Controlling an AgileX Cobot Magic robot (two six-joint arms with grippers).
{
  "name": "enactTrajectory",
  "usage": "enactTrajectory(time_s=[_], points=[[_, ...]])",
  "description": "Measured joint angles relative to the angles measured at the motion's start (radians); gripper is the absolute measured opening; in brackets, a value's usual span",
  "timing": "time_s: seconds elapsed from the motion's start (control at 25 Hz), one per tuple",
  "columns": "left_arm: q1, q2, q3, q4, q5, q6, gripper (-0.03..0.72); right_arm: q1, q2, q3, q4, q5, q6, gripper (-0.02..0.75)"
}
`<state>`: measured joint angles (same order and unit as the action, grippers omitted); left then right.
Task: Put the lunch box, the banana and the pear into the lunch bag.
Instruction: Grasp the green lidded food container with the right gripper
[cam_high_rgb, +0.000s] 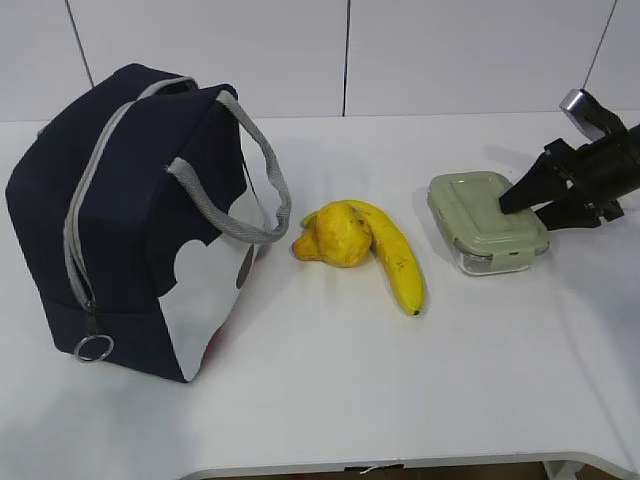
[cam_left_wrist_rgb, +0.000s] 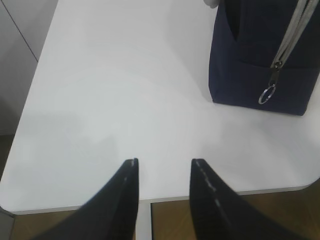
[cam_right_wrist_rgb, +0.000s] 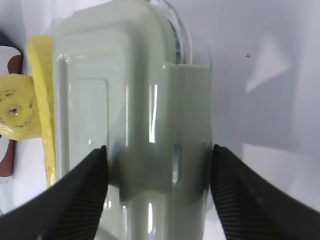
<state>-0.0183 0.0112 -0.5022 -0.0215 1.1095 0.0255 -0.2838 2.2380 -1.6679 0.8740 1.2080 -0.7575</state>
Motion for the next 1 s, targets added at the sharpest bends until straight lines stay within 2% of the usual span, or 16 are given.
enactTrajectory(time_s=[0.36, 0.64, 1.0], points=[[0.000, 0.000, 0.000, 0.000, 0.000, 0.000, 0.242, 0.000, 0.012, 0.000, 0.022, 0.000, -0.012, 0.520], [0.000, 0.000, 0.000, 0.000, 0.000, 0.000, 0.242, 0.000, 0.017, 0.000, 0.024, 0.000, -0.015, 0.611], [0.000, 0.000, 0.000, 0.000, 0.000, 0.000, 0.242, 0.000, 0.023, -0.004, 0.080, -0.006, -0.082, 0.619]])
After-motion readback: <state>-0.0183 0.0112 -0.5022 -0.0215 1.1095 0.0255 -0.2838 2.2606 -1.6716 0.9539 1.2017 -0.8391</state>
